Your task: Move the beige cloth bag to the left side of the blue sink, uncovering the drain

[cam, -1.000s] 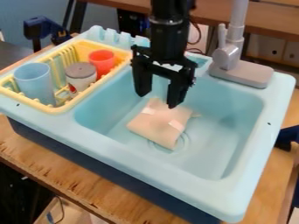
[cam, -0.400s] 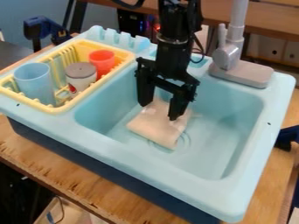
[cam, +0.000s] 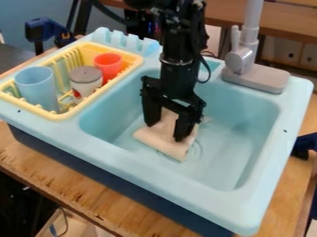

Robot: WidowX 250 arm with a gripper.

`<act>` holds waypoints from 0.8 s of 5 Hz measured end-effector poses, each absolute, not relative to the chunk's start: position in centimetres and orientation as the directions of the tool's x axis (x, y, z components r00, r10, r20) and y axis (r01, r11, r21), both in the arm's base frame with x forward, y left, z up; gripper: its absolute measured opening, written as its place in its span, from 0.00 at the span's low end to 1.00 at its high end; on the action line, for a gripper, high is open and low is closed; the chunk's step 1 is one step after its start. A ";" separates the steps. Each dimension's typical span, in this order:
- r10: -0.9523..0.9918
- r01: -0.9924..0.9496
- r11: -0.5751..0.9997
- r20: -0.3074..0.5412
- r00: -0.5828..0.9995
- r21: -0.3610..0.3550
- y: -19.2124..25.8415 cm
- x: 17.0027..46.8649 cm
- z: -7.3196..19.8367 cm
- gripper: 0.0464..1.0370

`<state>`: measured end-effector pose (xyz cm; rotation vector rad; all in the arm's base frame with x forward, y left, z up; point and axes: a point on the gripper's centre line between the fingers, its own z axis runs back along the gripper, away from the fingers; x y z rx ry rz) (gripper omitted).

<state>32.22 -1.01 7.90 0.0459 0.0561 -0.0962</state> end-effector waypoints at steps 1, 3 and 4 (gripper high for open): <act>-0.072 0.082 0.994 -0.147 0.986 0.066 -0.5 30.7 7.8 0.96; 0.012 0.007 0.998 -0.340 0.940 0.056 -0.3 27.0 9.2 0.96; 0.019 -0.011 1.000 -0.320 0.947 0.026 -0.4 26.8 10.4 0.96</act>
